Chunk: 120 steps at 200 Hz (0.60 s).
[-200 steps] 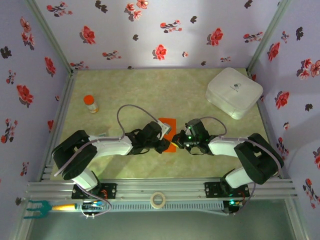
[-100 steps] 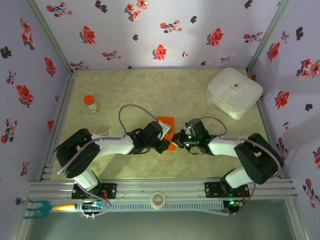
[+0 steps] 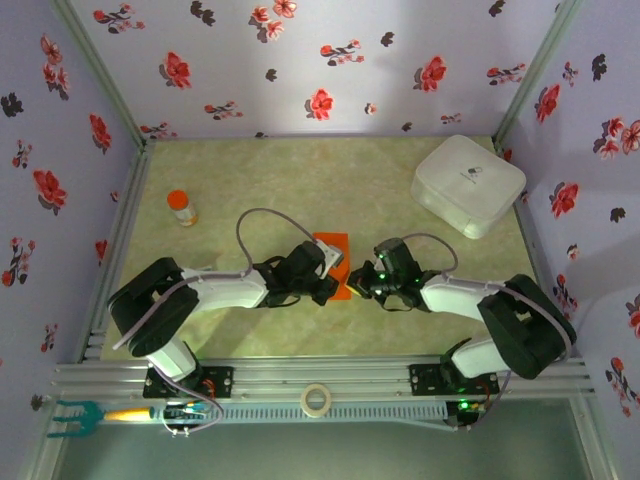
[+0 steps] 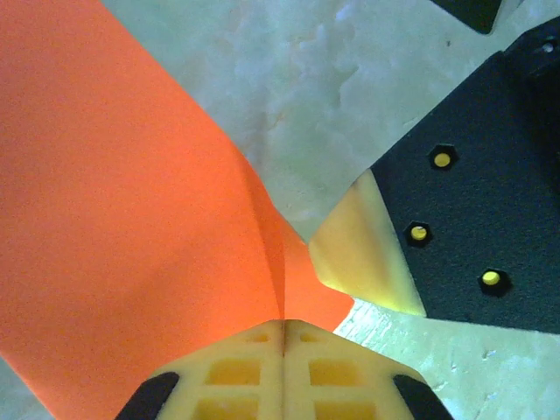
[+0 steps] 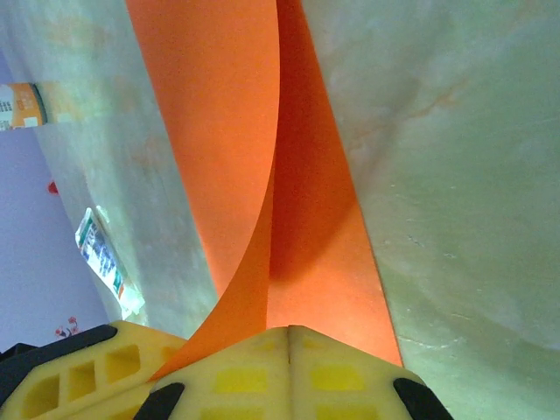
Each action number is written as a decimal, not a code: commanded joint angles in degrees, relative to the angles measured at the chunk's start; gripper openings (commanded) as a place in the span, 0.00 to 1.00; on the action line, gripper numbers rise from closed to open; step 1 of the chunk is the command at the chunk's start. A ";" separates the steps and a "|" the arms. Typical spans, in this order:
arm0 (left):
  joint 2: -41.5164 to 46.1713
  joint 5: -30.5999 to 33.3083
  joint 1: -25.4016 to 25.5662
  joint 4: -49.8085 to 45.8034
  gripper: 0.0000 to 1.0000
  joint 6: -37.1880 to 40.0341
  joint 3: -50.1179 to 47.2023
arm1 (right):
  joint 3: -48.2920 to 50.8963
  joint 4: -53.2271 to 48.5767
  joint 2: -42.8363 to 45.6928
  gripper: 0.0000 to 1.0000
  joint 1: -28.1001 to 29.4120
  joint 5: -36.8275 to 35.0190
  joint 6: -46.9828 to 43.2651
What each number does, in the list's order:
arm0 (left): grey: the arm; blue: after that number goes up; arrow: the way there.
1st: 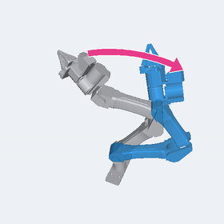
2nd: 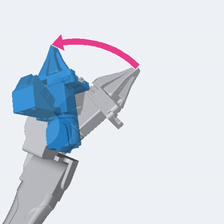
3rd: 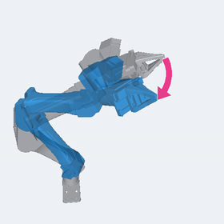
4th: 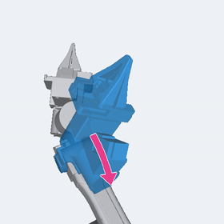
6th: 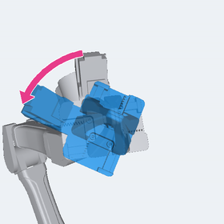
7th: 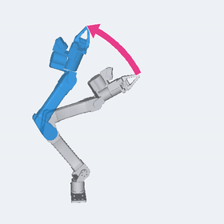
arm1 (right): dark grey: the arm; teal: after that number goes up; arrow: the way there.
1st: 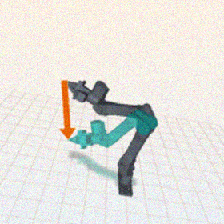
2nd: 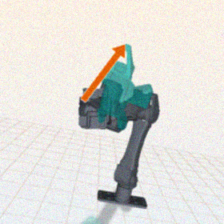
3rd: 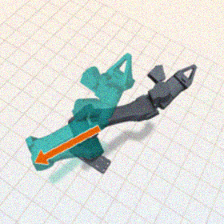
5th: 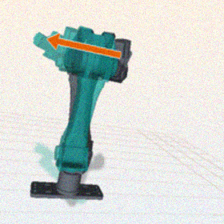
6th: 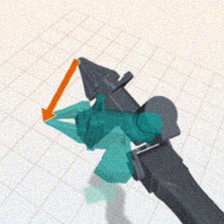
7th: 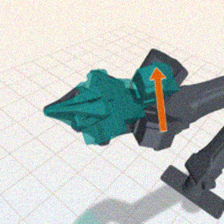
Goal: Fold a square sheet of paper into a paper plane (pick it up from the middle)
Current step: Fold the triangle a second time at the center of the table.
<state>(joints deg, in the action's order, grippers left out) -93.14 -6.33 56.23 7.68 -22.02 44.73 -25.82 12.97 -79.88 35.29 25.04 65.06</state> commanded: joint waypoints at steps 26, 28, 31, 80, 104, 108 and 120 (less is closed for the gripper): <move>2.00 -0.99 -0.94 1.30 0.02 -2.06 0.80 | 0.64 9.36 -4.38 0.04 1.01 3.44 3.12; 2.00 -1.00 -1.01 1.35 0.02 -2.02 0.80 | 0.67 9.66 -4.67 0.04 1.01 3.40 3.29; 1.98 -1.01 -0.98 1.44 0.03 -2.13 0.80 | 0.76 10.07 -4.94 0.04 1.01 3.38 3.52; 1.50 -0.91 -1.12 1.08 0.10 -1.71 0.71 | 0.07 11.52 -6.35 0.04 1.01 3.16 3.53; 1.16 -0.70 -1.21 0.66 0.15 -1.36 0.52 | -0.08 11.44 -6.53 0.04 1.01 3.00 3.55; 1.14 -0.73 -1.26 0.75 0.16 -1.36 0.38 | -0.03 11.45 -6.55 0.04 1.01 2.94 3.58; 0.94 -0.71 -1.21 1.19 0.16 -1.28 0.02 | -0.02 11.47 -6.61 0.04 1.01 2.94 3.58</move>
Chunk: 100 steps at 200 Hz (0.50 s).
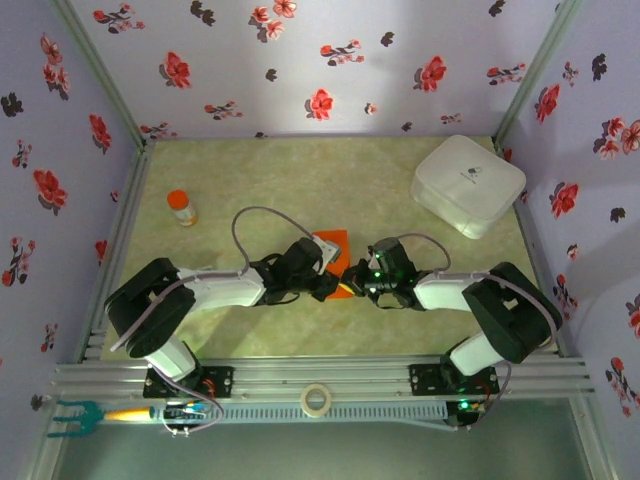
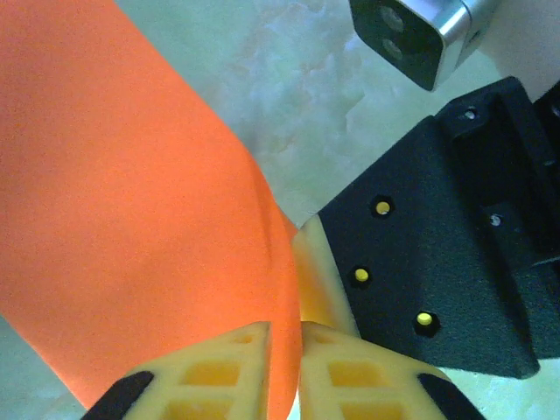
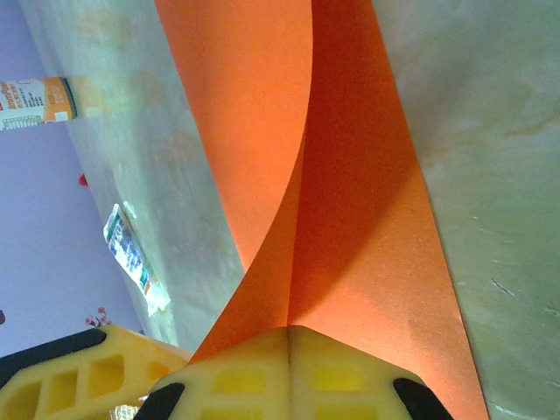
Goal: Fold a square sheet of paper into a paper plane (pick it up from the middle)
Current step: Fold the triangle a second time at the center of the table.
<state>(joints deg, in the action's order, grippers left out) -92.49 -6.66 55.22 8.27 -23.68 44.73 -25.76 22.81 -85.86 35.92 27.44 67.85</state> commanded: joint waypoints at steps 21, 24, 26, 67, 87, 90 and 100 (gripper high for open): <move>0.03 -0.38 -0.29 0.87 0.15 0.39 -0.16 | -0.09 1.63 -0.62 0.04 0.38 0.45 0.85; 0.03 -0.33 -0.22 0.99 0.14 0.39 -0.17 | -0.08 1.63 -0.62 0.04 0.38 0.45 0.94; 0.03 -0.30 -0.27 1.03 0.13 0.39 -0.24 | -0.13 1.67 -0.64 0.04 0.38 0.43 0.91; -0.65 -0.55 -0.47 1.16 0.00 0.18 0.26 | 0.19 -0.27 0.07 0.05 0.38 -0.59 0.24; -0.77 -1.00 -0.47 0.93 0.00 -1.07 0.77 | -0.49 -4.76 0.23 0.05 0.38 -1.69 -1.72; -0.69 -1.01 -0.48 1.00 0.00 -1.36 0.74 | -0.75 -5.38 0.28 0.05 0.38 -1.80 -2.09; -0.68 -1.04 -0.47 0.98 0.00 -2.51 0.83 | -1.24 -7.59 0.49 0.05 0.37 -2.02 -3.24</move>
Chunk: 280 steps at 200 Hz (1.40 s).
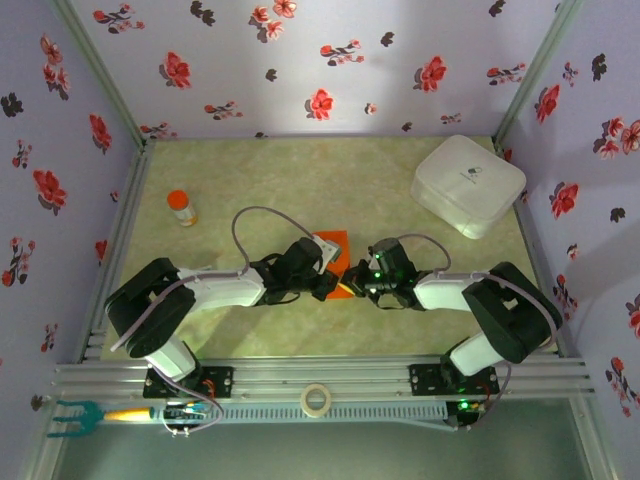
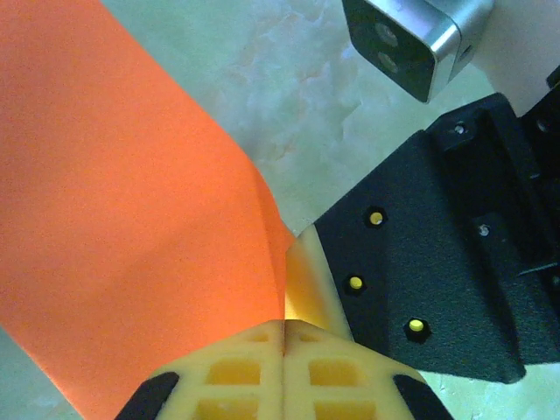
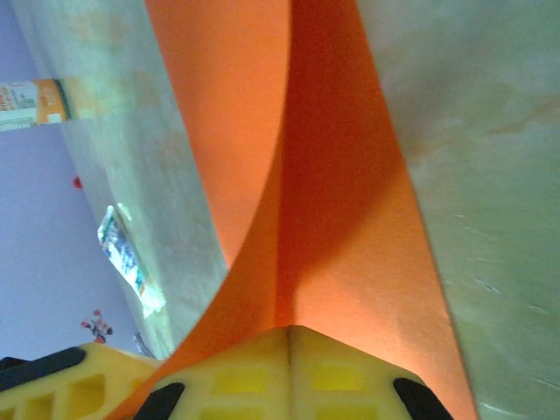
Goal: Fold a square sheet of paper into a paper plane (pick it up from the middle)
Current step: Fold the triangle a second time at the center of the table.
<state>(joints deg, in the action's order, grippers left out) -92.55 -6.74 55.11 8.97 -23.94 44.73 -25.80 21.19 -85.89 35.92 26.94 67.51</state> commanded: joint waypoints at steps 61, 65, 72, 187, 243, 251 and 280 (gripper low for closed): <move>-0.01 -1.47 -0.18 -0.80 0.00 -8.53 1.17 | -1.52 -13.81 1.13 0.06 0.29 -3.64 -7.08; -0.03 -1.44 -0.18 -0.88 0.00 -8.78 1.23 | -1.51 -14.38 1.16 0.06 0.29 -3.87 -7.36; 0.09 -1.50 -0.10 -0.98 0.00 -9.25 1.24 | -1.61 -15.71 1.28 0.07 0.16 -4.19 -8.14; -1.58 -1.70 2.17 1.23 0.00 -16.00 3.17 | -0.45 -22.72 8.98 0.08 -4.28 -4.21 -12.64; -1.50 -0.99 2.10 0.74 0.00 -15.70 3.35 | 1.04 -17.88 9.91 0.10 -4.29 -2.42 -9.15; -1.47 -0.99 2.10 0.70 0.00 -15.56 3.48 | 0.97 -18.28 10.01 0.11 -4.28 -2.68 -9.15; -1.73 -0.91 2.01 1.15 0.00 -15.18 3.17 | 0.37 -20.87 10.61 0.13 -4.30 -4.33 -9.82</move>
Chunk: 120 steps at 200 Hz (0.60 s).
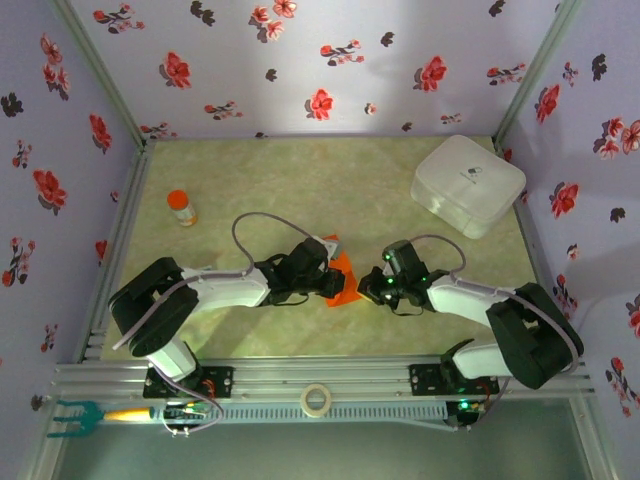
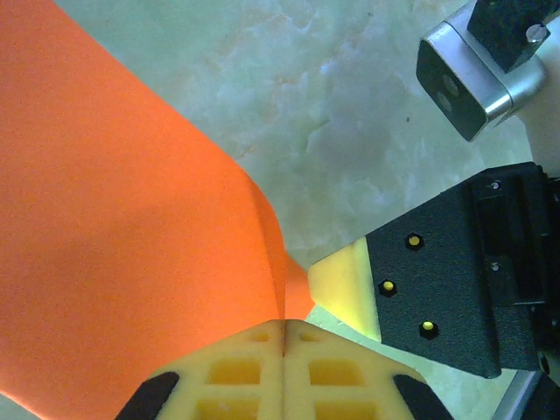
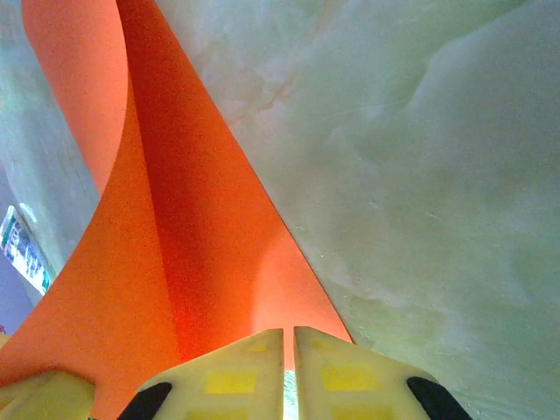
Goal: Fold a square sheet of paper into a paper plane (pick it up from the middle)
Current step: Fold the triangle a second time at the center of the table.
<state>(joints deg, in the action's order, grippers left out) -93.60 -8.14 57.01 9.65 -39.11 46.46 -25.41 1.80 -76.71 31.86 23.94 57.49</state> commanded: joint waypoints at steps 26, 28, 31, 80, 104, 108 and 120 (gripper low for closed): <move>-0.99 0.50 0.07 0.28 0.00 0.46 2.03 | 0.07 -3.78 3.96 0.17 -0.13 -5.24 -0.98; -0.93 0.45 0.04 0.28 0.00 0.51 1.99 | 0.33 -3.62 4.27 0.17 -0.06 -5.62 -0.98; -0.93 0.49 0.01 0.33 0.00 0.52 1.97 | 0.50 -3.45 4.85 0.17 -0.04 -6.26 -0.94; -0.97 0.41 -0.32 0.63 0.00 0.44 1.53 | 2.91 -3.73 12.61 0.18 0.40 -10.96 -2.43; -1.24 0.32 -0.54 0.62 0.00 0.54 1.97 | 2.91 -2.64 12.06 0.19 0.40 -9.06 -1.75; -1.31 0.31 -0.55 0.63 0.00 0.58 1.94 | 2.90 -2.35 11.81 0.19 0.40 -8.80 -1.54; -1.56 0.23 -0.59 0.32 0.00 0.58 2.13 | 2.85 -1.27 10.69 0.19 0.40 -7.79 -0.74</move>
<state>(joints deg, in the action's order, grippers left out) -94.15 -8.14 56.84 9.82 -39.09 46.81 -23.22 -0.38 -64.64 31.92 15.42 56.53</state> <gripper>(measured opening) 0.043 0.192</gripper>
